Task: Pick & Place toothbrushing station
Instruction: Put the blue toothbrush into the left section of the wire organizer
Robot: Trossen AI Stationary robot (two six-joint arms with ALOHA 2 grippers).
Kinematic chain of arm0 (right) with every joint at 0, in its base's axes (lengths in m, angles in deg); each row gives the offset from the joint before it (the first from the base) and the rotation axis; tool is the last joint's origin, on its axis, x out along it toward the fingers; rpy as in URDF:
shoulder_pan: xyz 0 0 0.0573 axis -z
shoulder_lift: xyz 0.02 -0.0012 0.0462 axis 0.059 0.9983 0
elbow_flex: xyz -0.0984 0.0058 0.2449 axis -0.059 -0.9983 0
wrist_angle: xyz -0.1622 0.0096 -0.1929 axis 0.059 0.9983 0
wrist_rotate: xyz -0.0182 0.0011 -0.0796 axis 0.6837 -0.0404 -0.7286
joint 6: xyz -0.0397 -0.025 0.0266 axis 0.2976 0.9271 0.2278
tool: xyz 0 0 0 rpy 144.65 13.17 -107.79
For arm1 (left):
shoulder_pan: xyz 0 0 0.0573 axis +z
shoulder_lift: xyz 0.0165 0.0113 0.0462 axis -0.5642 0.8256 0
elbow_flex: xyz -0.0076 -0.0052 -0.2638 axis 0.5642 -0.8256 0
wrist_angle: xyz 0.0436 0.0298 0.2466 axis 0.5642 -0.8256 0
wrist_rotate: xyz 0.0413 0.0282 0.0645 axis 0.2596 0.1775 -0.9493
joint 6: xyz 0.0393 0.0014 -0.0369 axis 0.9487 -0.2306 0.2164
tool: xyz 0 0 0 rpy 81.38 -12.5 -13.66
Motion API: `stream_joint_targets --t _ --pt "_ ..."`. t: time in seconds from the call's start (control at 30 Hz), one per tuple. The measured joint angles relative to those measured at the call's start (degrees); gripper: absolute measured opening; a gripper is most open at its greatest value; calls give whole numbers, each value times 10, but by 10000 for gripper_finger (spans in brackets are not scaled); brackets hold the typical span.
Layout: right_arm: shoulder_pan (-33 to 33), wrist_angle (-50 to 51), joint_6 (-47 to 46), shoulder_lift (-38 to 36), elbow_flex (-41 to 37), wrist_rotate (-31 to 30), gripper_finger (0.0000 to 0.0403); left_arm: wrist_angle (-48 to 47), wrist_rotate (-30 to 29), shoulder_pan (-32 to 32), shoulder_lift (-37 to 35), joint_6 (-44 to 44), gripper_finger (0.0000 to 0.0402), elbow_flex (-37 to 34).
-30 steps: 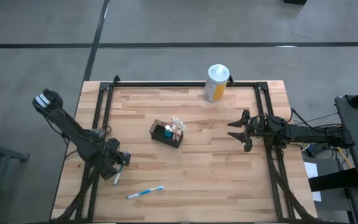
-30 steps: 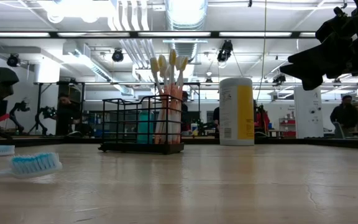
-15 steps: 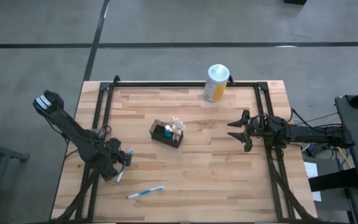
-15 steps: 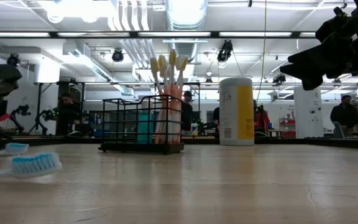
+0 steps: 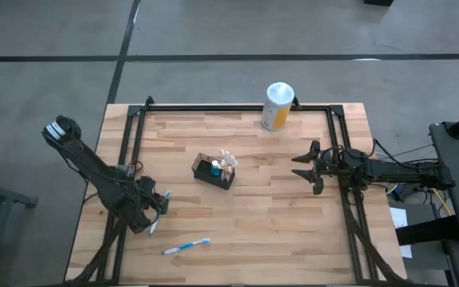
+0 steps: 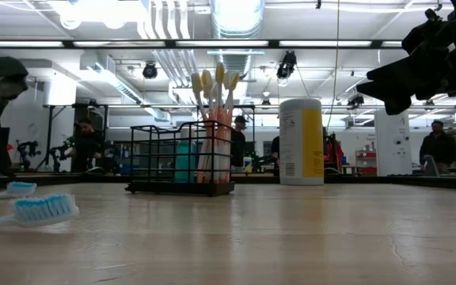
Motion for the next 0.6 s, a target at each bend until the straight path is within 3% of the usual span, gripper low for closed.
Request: stream_joint_targets --t 0.13,0.3,0.6 --pt "0 0 0 0 0 0 203 -64 -3 6 0 0 22 34" --pt "0 0 0 0 0 0 203 -95 -2 18 0 2 65 67" --pt "0 0 0 0 0 0 203 -99 68 76 0 40 151 89"
